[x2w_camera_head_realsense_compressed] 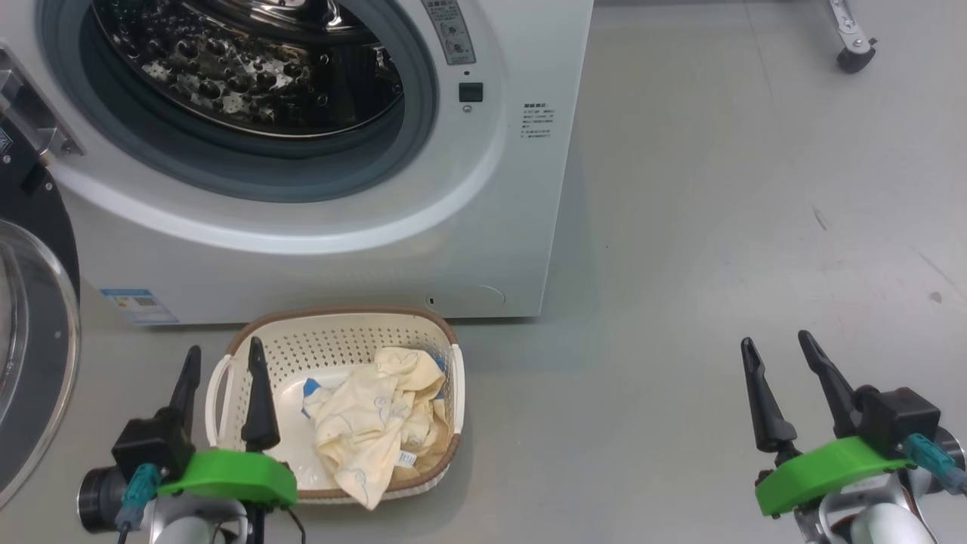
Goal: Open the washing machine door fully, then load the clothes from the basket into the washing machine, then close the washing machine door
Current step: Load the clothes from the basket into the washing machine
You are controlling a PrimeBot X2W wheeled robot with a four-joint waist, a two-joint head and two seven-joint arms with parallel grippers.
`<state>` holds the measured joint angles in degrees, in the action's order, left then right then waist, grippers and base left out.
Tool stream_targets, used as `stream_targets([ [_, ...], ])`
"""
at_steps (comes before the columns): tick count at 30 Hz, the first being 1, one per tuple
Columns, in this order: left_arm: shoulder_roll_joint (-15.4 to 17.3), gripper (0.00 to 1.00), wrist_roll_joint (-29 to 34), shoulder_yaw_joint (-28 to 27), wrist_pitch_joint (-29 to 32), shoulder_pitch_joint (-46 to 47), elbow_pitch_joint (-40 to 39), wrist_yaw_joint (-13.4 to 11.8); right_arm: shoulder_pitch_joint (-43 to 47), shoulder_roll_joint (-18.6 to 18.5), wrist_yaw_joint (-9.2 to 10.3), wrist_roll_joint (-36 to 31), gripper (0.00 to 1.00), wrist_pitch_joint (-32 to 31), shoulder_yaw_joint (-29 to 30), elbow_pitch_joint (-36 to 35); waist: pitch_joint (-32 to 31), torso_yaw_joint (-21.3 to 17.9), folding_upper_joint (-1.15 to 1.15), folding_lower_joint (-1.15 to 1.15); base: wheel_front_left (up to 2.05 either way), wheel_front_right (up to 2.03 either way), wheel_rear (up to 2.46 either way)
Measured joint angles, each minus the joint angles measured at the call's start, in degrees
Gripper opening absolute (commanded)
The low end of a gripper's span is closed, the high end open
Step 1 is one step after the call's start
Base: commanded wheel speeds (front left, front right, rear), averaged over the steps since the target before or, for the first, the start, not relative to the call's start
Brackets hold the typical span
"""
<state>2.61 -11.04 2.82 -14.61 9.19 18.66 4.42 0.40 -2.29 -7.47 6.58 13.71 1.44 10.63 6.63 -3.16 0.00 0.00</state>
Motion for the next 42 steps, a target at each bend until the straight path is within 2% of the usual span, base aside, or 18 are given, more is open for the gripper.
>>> stream_targets([
  [22,0.0,1.0,0.94,1.52,0.0,0.87,2.75,0.21,-0.04,0.0,0.0,-0.01,1.0,0.15,-0.01,0.07,1.63,0.05,0.0,0.0,0.0,0.0,0.0],
  [27,-0.02,1.0,0.16,3.89,1.63,4.86,8.77,1.66,-1.6,0.0,0.0,-0.01,1.0,0.13,-0.07,-0.83,3.99,0.31,0.0,0.0,0.0,0.0,0.0],
  [33,-0.13,1.0,-2.79,8.09,4.71,14.29,19.08,2.68,-5.18,0.0,0.0,-0.01,1.0,-0.02,-0.96,-2.26,8.95,0.43,0.0,0.01,0.0,0.0,0.0],
  [42,0.16,1.0,-14.21,16.91,9.5,27.81,34.16,2.96,-11.89,-0.03,0.0,0.48,1.0,-0.01,-3.35,-3.39,18.66,-0.86,0.0,0.02,0.0,0.0,0.0],
])
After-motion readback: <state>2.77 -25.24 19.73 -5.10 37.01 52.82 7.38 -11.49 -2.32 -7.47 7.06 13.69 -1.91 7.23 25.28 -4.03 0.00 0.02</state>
